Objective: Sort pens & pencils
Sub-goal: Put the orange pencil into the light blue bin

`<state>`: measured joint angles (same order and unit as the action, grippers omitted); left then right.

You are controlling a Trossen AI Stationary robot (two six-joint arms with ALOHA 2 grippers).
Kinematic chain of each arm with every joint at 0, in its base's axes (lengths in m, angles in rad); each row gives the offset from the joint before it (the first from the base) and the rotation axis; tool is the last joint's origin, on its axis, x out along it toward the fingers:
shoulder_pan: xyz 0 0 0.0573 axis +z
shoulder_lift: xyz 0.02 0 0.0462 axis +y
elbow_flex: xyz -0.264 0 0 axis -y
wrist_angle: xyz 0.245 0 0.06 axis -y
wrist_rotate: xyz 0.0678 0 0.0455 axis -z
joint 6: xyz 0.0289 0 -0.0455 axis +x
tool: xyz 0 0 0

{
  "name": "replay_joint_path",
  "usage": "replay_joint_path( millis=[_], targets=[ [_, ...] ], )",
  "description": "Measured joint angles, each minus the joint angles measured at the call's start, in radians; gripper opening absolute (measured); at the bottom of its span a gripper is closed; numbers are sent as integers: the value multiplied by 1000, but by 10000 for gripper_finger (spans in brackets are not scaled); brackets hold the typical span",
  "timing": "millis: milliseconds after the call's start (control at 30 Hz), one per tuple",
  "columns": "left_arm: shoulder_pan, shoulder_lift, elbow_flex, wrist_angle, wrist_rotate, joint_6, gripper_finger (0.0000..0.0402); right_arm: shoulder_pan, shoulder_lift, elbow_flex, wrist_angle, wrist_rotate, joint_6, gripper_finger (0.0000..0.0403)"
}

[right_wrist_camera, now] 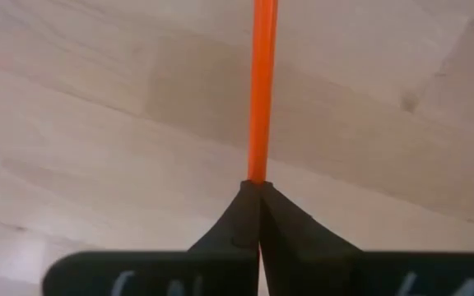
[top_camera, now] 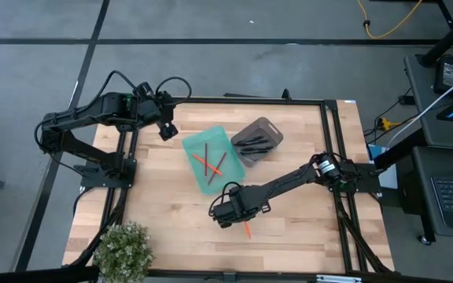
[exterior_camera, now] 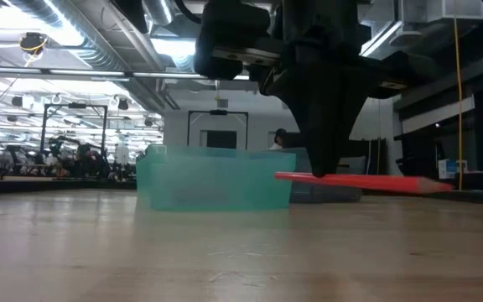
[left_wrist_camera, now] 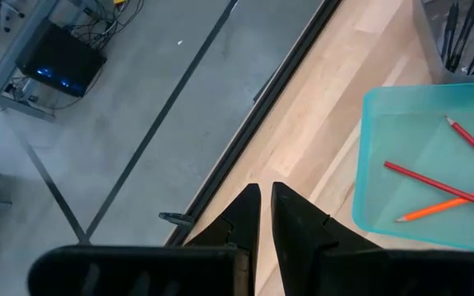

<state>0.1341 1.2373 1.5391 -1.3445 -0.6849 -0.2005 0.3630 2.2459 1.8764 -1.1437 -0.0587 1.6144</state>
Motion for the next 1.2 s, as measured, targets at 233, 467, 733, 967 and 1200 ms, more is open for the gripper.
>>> replay_joint_path(
  millis=[233, 467, 733, 967, 1200],
  targets=[
    [0, 0, 0, 0, -2, 22, 27, -7, -2, 92, -70, 1, -4, 0],
    [0, 0, 0, 0, -4, 54, 27, -25, -4, 247, -220, 83, -23, 0],
    [0, 0, 0, 0, -32, 67, 27, -192, -4, 351, -246, 129, -249, 0],
    [0, 0, 0, 0, -39, 103, 27, -392, -4, 366, -144, 100, -491, 0],
    [0, 0, 0, 7, -74, 107, 27, -476, 2, 351, -55, 71, -607, 0]
  ],
)
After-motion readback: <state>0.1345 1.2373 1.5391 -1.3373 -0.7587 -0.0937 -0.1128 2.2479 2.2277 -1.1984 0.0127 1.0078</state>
